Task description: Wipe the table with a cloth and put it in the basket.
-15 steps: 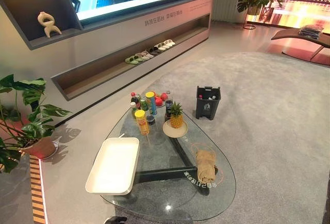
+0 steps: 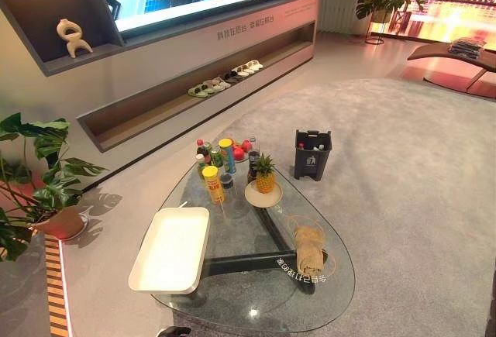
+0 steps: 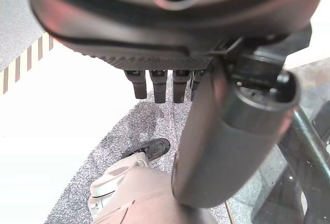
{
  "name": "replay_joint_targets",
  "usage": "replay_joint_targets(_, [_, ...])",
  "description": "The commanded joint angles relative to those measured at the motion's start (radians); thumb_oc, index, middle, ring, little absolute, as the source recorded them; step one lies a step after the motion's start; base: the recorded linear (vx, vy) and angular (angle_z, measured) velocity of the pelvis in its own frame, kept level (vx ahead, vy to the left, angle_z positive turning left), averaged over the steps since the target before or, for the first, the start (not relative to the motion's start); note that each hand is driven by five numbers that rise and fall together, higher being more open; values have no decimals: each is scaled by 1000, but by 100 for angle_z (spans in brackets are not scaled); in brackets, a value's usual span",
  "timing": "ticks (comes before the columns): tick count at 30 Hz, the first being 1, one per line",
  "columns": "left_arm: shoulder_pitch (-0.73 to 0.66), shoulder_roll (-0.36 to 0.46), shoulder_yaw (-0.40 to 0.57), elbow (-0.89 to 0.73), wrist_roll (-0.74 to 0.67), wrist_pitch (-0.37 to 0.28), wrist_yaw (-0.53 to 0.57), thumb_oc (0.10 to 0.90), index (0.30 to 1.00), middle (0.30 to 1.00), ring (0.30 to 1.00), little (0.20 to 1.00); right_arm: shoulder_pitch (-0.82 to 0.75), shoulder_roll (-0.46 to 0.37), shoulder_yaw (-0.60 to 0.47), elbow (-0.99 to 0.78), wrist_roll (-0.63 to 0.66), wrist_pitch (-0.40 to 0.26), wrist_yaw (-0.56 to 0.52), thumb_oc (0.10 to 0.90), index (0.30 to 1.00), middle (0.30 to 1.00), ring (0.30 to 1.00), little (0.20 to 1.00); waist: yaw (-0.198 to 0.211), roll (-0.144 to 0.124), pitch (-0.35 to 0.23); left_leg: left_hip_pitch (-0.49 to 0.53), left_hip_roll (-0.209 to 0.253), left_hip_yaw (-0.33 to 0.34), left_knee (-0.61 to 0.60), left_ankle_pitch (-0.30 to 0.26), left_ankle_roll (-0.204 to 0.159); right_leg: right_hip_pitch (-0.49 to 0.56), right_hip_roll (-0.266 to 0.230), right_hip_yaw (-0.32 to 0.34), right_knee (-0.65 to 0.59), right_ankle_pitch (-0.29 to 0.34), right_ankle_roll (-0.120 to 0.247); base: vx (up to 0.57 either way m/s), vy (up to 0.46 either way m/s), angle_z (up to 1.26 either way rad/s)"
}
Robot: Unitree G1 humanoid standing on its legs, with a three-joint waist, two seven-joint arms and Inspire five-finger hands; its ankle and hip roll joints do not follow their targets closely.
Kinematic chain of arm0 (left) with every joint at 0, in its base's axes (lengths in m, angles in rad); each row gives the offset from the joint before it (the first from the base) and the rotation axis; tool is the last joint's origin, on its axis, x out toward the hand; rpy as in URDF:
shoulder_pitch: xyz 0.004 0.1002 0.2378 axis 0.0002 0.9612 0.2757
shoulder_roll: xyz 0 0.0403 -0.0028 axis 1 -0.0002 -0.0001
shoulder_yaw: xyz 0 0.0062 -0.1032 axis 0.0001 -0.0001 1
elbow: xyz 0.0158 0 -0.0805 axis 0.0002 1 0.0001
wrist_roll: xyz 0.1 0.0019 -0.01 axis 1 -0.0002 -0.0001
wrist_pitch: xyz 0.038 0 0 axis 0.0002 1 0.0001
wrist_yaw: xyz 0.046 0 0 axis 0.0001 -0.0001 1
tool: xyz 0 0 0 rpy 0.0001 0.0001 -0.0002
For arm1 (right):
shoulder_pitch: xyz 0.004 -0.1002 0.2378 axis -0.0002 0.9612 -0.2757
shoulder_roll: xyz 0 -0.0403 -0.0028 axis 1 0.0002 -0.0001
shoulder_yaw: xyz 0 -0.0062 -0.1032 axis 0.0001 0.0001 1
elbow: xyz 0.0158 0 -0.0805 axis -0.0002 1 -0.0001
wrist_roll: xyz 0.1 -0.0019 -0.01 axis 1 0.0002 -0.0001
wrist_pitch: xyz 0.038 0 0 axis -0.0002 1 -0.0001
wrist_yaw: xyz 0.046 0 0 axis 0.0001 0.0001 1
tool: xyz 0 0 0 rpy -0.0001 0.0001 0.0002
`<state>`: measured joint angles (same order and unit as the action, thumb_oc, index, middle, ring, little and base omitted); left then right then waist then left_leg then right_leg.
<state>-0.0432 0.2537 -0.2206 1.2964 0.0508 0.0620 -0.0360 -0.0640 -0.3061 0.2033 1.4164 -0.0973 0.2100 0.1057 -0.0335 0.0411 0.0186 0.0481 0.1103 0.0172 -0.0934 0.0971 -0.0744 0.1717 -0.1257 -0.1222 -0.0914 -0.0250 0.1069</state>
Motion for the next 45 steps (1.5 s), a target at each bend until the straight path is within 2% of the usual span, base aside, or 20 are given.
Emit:
replay_joint_targets(1, [-79,15,3,68,2,0,0,800,900,900,900,900,-65,14,-12,62,4,10,-5,800,900,900,900,900,25,-21,62,68,-32,46,6,-125,8,-43,-6,-1,4,32,3,0,0,0])
replay_joint_targets(20, [-78,22,17,74,-1,3,24,800,900,900,900,900,-64,6,-24,62,5,11,-42,800,900,900,900,900,27,-27,61,69,-29,44,6,-124,5,-42,-5,-1,4,32,3,0,0,0])
replay_joint_targets(30, [-69,44,41,64,-32,-3,50,800,900,900,900,900,-62,-21,-23,62,-18,30,-21,800,900,900,900,900,28,-20,81,51,-34,36,6,-113,5,-59,-1,12,4,42,5,28,0,0])
replay_joint_targets(34, [-78,53,33,39,-93,-16,48,800,900,900,900,900,-78,-38,-3,46,-60,65,8,800,900,900,900,900,24,-7,126,-1,-38,38,6,-92,6,-116,-5,25,4,65,7,-45,18,0])
replay_joint_targets(37, [-100,57,27,21,-124,-37,35,800,900,900,900,900,-96,-48,25,36,-132,106,97,800,900,900,900,900,19,0,160,-38,-42,40,6,-79,8,-157,-6,31,4,79,5,-157,24,-1])
replay_joint_targets(38, [-147,73,26,1,-184,-54,35,800,900,900,900,900,-127,-60,68,50,-194,148,180,800,900,900,900,900,17,7,201,-81,-47,36,6,-63,10,-205,-5,37,4,94,2,-206,12,-2])
replay_joint_targets(40, [-186,90,31,-14,-223,-53,29,800,900,900,900,900,-152,-65,100,58,-212,167,207,800,900,900,900,900,16,12,227,-110,-51,33,6,-54,13,-237,-2,44,4,103,-2,-230,-1,-1])
replay_joint_targets(41, [-250,115,29,-30,-283,-47,30,800,900,900,900,900,-193,-70,137,68,-190,175,200,800,900,900,900,900,17,19,266,-160,-58,17,6,-40,19,-287,7,58,4,113,-7,-231,-24,-2])
replay_joint_targets(45, [-344,186,37,-48,-399,-50,37,800,900,900,900,900,-264,-98,150,34,-141,163,132,800,900,900,900,900,9,18,334,-243,-72,-4,6,-19,23,-373,12,78,4,131,-8,-147,-20,2])
